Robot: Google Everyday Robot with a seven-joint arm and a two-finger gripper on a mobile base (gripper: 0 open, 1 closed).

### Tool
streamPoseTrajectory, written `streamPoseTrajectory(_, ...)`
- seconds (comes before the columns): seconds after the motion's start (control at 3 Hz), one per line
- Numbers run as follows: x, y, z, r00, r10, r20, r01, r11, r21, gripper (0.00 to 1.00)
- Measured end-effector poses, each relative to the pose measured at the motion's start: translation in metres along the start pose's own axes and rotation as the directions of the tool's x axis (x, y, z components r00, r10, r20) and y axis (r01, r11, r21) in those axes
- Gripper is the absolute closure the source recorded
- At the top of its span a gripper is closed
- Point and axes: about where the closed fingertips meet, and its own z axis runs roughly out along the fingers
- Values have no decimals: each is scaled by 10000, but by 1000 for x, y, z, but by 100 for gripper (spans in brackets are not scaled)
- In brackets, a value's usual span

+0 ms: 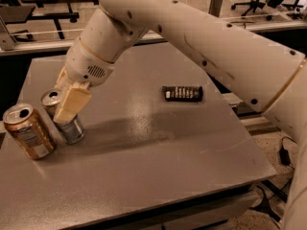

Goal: Move redbull can near orange can

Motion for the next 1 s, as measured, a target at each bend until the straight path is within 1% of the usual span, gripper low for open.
streamPoseTrajectory(0.33,3,0,4,9999,27,-153,-28,10000,-41,26)
streamPoseTrajectory(0.67,2,1,6,9999,-5,-144,4,10000,-72,0)
streamPoseTrajectory(1.0,2,1,6,9999,-5,-144,4,10000,-72,0)
